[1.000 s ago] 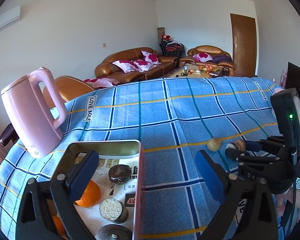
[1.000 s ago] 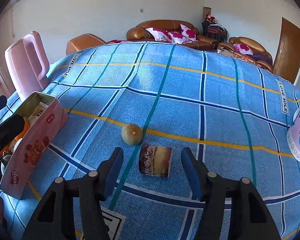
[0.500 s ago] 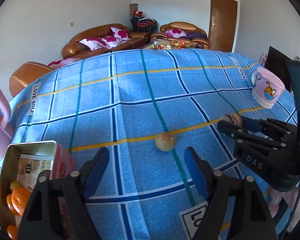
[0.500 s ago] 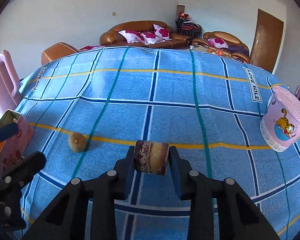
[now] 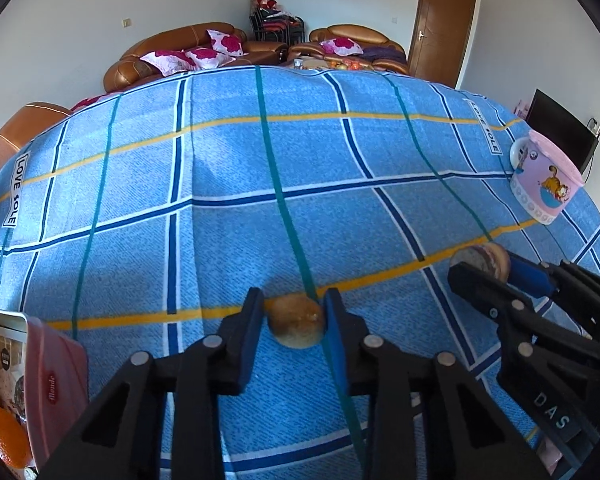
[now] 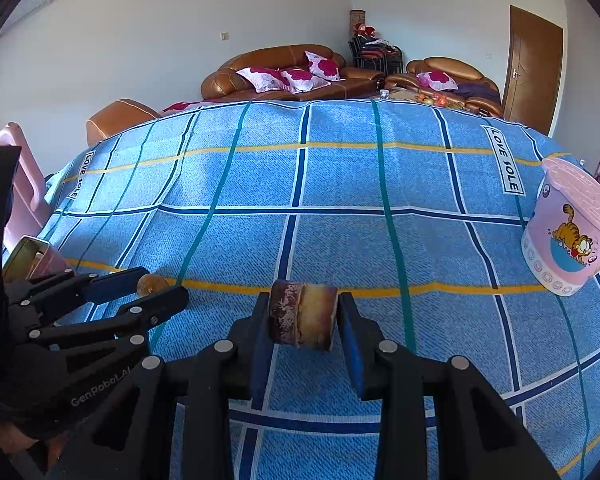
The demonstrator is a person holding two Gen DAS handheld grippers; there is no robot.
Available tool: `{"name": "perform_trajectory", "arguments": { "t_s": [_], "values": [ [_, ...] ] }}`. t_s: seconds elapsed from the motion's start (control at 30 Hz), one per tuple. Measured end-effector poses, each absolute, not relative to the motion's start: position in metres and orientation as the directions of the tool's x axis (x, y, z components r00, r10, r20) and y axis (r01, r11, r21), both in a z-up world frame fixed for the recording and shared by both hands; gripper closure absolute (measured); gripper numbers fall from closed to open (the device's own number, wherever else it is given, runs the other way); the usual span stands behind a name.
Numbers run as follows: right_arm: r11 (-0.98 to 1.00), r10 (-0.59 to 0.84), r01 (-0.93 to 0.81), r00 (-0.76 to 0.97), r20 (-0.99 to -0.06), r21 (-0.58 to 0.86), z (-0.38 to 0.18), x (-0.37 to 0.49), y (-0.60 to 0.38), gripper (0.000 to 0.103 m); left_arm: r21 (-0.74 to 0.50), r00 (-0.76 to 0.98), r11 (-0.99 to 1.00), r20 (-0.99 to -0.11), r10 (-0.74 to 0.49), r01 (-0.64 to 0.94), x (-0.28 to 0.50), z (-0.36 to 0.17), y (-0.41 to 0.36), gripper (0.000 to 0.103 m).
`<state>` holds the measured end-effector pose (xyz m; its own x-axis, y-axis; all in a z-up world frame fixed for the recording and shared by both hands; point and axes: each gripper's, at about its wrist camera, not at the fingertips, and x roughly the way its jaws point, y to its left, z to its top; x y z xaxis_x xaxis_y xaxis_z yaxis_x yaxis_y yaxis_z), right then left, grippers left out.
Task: Organize fruits
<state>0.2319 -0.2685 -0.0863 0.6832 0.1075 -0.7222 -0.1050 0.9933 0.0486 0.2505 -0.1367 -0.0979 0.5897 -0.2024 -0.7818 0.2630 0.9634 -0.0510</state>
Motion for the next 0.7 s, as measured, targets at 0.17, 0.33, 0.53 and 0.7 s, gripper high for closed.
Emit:
{"name": "perform_trajectory", "arguments": {
  "t_s": [0.17,0.33,0.53,0.7],
  "values": [
    [0.991,0.120,-0.129,0.683,-0.720,0.042,-0.086,0.232,-0.265,0.068,-0.072,0.595,0.958,-0.770,-0.229,0.276,0.245,-0.096,-0.133,0.074],
    [0.988,0.133,-0.146,0.696,-0.705,0.042,-0.083,0.229,-0.263,0.068,-0.067,0.623,0.958,-0.747,-0.232,0.278,0.235,-0.091,-0.128,0.074],
    [0.986,0.137,-0.166,0.713,-0.688,0.024,-0.080,0.224,-0.258,0.068,-0.066,0.642,0.961,-0.731,-0.230,0.269,0.230,-0.087,-0.125,0.074],
    [0.984,0.149,-0.179,0.729,-0.668,0.024,-0.077,0.220,-0.258,0.068,-0.061,0.669,0.963,-0.707,-0.228,0.264,0.226,-0.082,-0.122,0.074]
  ]
}}
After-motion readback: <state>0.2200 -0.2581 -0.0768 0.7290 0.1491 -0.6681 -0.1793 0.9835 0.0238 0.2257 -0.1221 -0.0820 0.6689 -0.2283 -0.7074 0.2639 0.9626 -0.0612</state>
